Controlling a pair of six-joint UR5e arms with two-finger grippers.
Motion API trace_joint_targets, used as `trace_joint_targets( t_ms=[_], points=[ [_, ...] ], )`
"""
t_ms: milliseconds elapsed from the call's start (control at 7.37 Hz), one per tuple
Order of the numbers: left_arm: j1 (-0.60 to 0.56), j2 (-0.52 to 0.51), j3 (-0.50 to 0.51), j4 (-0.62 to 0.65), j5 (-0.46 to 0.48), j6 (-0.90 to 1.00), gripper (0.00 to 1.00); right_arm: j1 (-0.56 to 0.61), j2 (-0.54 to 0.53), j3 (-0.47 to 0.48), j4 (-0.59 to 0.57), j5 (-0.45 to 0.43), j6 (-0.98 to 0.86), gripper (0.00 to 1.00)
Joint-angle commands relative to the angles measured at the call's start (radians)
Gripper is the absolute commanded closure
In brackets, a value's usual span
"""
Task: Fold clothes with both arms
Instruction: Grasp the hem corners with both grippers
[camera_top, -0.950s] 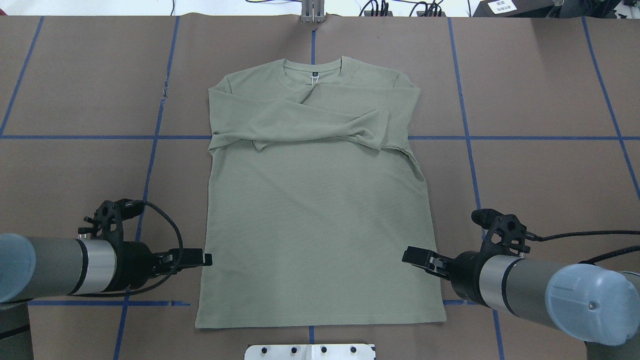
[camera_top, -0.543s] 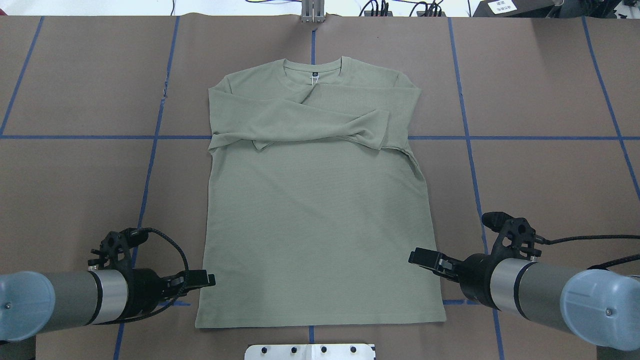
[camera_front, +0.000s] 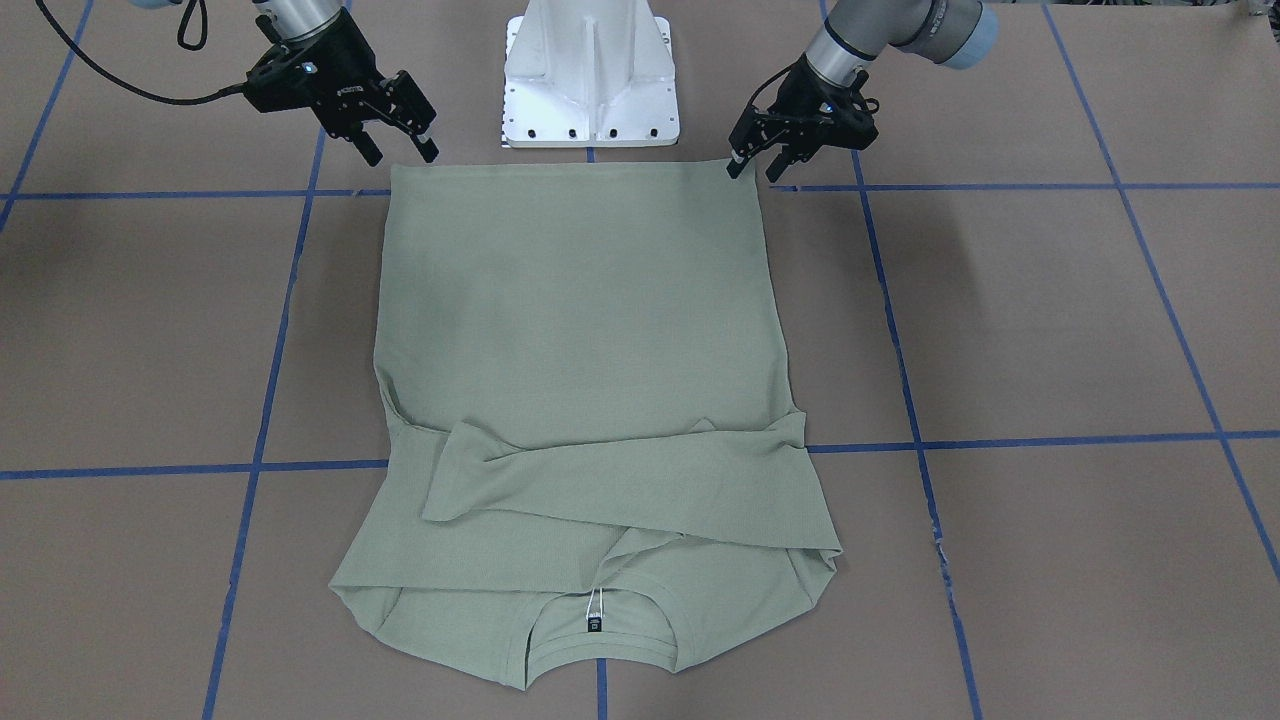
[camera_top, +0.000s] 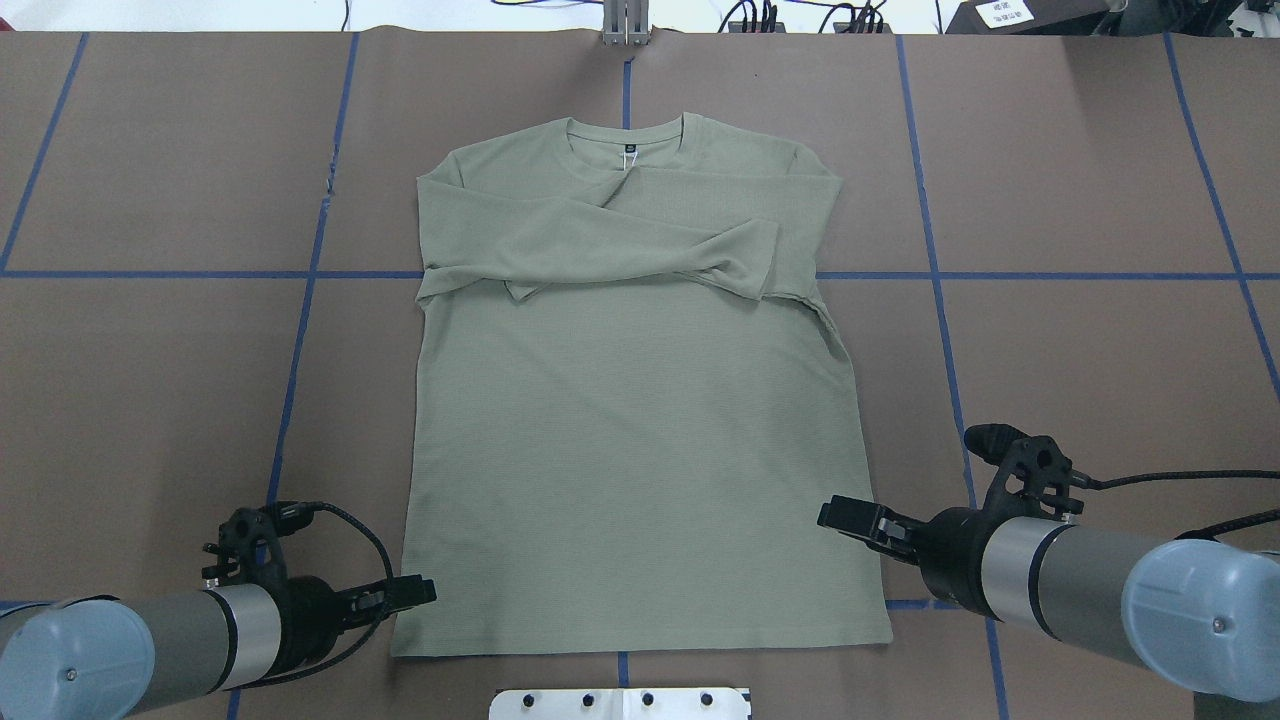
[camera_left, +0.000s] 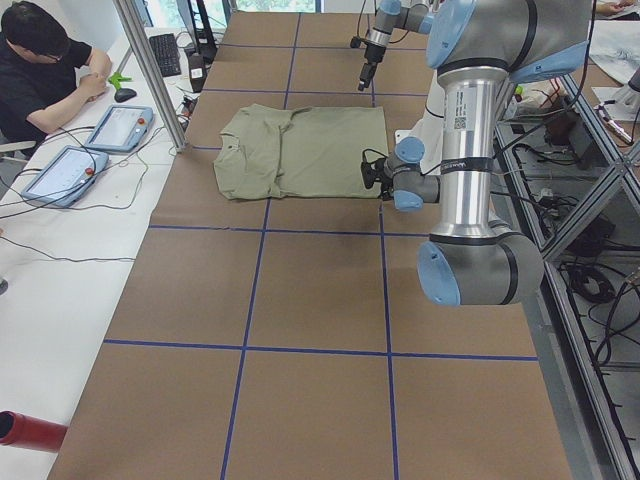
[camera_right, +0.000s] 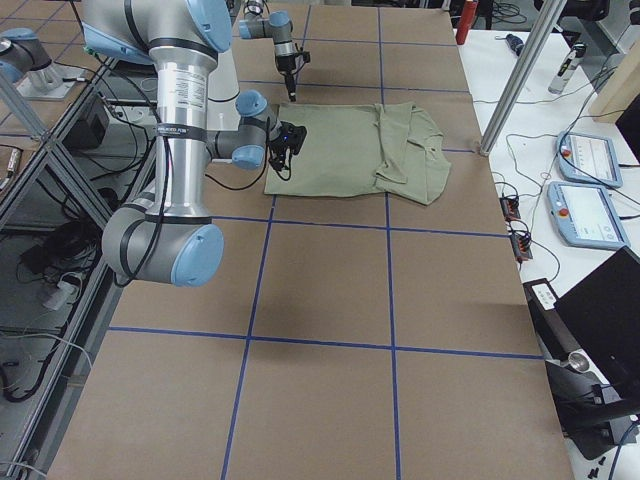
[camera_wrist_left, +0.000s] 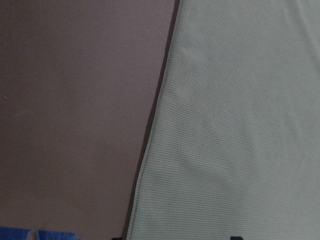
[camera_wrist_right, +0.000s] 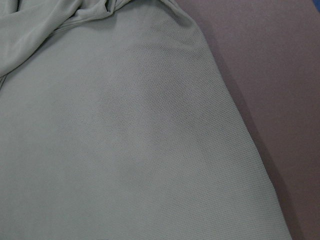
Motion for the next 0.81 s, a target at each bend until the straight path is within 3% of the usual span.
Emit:
trace_joint_targets(
  t_ms=[0,679],
  points=[
    [0.035,0.003,0.0,0.014,0.042,-0.001,0.24,0.0,0.001,0.0,0.0,0.0,0.0,0.0],
    [0.074,-0.017,0.002,0.054,0.074,-0.019,0.28,0.0,0.001,0.0,0.0,-0.003,0.0,0.0]
  ],
)
